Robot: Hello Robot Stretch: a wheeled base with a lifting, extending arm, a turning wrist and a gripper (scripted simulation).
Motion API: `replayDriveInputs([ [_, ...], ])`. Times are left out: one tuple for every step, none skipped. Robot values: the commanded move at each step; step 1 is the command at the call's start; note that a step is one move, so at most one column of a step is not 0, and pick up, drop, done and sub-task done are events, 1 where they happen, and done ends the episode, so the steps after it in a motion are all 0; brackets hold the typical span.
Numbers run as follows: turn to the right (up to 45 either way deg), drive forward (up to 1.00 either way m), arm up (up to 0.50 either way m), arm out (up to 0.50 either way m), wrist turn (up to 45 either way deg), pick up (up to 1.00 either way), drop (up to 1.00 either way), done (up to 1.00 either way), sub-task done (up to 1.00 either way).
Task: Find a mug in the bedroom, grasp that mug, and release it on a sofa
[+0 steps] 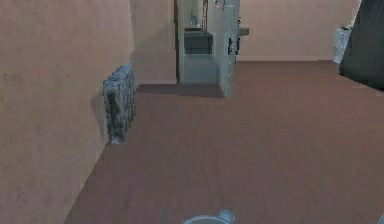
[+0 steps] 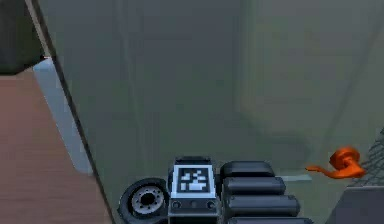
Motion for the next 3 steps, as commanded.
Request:
replayDriveInputs([
  [0.0,1.0,0.0,0.0,0.0,0.0,0.0,0.0,0.0],
  [3.0,0.0,0.0,0.0,0.0,0.0,0.0,0.0,0.0],
  [0.0,1.0,0.0,0.0,0.0,0.0,0.0,0.0,0.0],
])
